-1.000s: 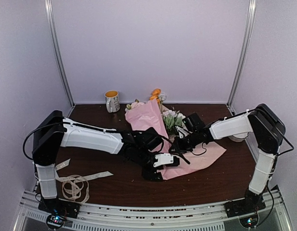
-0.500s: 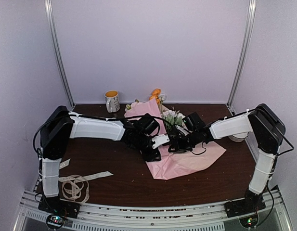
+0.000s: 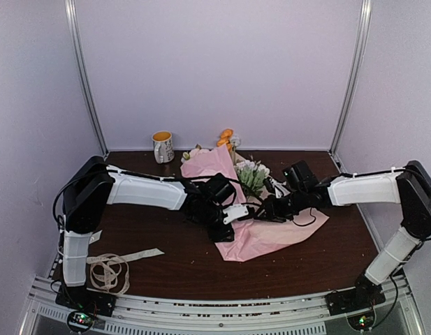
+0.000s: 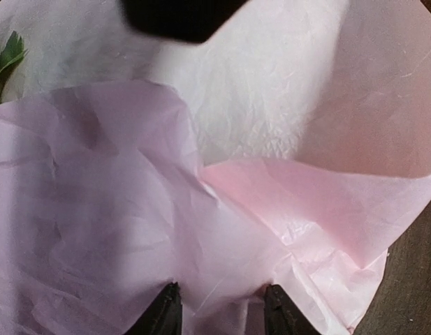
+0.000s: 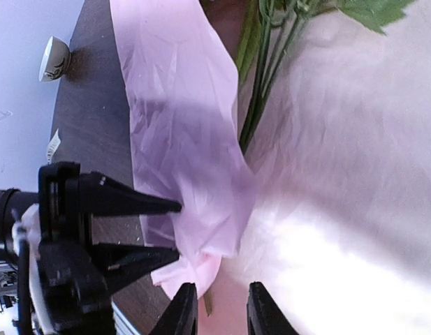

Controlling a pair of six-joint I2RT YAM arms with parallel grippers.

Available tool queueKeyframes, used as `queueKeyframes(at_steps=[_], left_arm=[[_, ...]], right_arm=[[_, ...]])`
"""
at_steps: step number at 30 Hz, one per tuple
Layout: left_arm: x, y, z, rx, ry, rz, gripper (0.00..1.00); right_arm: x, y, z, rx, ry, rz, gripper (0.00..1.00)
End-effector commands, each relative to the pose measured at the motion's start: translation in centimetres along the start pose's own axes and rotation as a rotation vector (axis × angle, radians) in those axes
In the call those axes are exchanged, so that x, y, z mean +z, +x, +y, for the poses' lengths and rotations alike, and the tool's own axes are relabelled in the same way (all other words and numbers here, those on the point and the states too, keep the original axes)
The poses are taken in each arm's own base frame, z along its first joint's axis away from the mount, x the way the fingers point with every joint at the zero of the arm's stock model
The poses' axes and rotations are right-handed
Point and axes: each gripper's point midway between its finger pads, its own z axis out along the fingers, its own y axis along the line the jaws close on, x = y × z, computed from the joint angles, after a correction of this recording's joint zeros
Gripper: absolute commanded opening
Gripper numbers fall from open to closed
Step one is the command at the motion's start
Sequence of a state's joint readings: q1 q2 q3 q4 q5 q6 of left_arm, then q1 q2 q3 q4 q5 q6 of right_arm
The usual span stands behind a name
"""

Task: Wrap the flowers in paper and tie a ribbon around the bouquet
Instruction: Fold the one-fourth-folded wrapping paper at the center of the board, then press the fold line on the 1/4-folded wrapping paper.

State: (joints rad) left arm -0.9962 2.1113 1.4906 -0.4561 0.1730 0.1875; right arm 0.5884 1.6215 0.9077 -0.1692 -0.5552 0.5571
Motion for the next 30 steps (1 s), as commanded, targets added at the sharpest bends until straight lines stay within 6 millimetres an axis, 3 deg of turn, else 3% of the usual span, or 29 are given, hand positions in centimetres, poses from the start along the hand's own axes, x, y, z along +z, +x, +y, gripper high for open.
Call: queueKeyframes(at_steps=[1, 6, 8, 11, 16, 20, 26, 28, 30], left_arm=[[0.8, 1.8, -1.4, -0.04, 0.059, 0.042, 0.43], [0.4, 1.8, -0.9, -0.105, 0.096, 0.004, 0.43], [0.2, 1.9, -0.6, -0.124, 0.099, -0.002, 0.43], [0.2, 2.0, -0.4, -0.134, 0.105, -0.006, 0.44], [0.2, 2.0, -0.4, -0.143, 0.109, -0.009, 0.43], [0.2, 2.1, -0.2, -0.161, 0.115, -0.013, 0.44], [0.1, 2.1, 0.0, -0.173, 0.124, -0.019, 0.44], [0.2, 2.2, 0.1, -0.177, 0.125, -0.019, 0.44], [0.1, 2.2, 0.2, -0.183, 0.124, -0.019, 0.44]], right_arm=[[-2.1, 3.1, 0.9, 0.085, -0.042, 0.013, 0.2], [-2.2, 6.5, 6.6, 0.144, -0.311, 0.041, 0.13], [-1.9, 7.3, 7.9, 0.156, -0.344, 0.052, 0.1], [-1.7, 6.9, 8.7, 0.143, -0.34, 0.025, 0.07], [-0.9, 6.7, 8.3, 0.156, -0.305, 0.017, 0.01], [-2.9, 6.3, 10.7, 0.046, -0.293, -0.024, 0.01], [-3.8, 8.4, 13.2, -0.115, -0.264, -0.023, 0.01], [-2.9, 9.0, 12.6, -0.103, -0.254, -0.013, 0.01], [-1.5, 9.4, 10.7, -0.09, -0.192, -0.004, 0.0]])
